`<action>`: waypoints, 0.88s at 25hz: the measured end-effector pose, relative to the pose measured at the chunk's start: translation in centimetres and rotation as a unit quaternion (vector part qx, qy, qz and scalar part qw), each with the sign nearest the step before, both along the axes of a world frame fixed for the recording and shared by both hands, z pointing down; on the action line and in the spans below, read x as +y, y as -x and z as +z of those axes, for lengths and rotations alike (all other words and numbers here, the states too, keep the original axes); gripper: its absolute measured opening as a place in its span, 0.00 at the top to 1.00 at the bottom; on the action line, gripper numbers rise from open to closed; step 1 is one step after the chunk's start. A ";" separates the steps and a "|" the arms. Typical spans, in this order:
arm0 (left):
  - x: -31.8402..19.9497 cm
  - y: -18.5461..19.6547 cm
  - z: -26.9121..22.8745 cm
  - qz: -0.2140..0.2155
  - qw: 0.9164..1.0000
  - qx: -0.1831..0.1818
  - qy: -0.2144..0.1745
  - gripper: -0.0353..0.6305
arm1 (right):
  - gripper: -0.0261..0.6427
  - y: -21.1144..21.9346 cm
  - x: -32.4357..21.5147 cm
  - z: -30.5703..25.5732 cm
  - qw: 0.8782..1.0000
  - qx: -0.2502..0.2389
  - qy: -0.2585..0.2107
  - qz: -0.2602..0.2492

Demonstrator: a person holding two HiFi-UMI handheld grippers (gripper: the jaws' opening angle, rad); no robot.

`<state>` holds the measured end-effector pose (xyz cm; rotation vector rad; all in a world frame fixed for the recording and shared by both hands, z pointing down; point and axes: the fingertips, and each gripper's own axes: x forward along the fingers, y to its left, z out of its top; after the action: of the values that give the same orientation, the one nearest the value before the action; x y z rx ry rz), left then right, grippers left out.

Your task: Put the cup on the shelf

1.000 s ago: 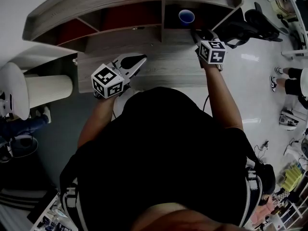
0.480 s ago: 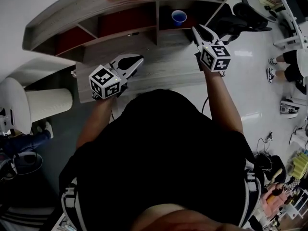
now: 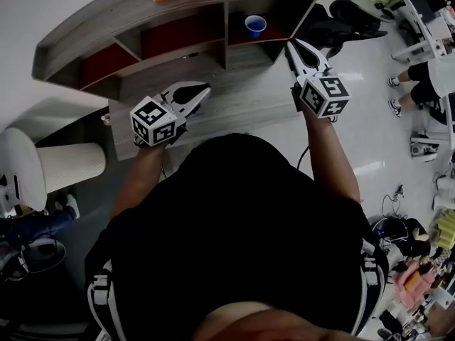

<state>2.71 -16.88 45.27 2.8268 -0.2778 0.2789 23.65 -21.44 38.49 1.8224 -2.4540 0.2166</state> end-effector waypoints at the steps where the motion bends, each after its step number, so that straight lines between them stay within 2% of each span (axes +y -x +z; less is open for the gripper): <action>1: 0.1 0.0 0.0 0.004 1.000 0.000 -0.001 0.92 | 0.92 0.0 0.5 -0.2 1.000 0.003 -0.002 0.002; 9: 0.6 -1.0 -1.0 0.032 0.999 0.008 -0.009 0.92 | 0.94 -1.3 4.4 -0.9 1.000 0.010 0.000 0.027; 18: 1.2 -2.2 -2.3 0.058 0.998 0.040 0.005 0.92 | 0.95 -1.6 8.8 0.5 0.998 -0.009 0.000 0.055; 22: 1.6 -2.6 -2.3 0.071 0.997 0.038 0.003 0.92 | 0.95 -1.5 10.1 1.3 0.998 -0.016 0.003 0.069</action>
<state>5.28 -15.33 43.00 2.8477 -0.0588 0.2021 25.11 -11.33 39.79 2.0024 -2.3479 0.2633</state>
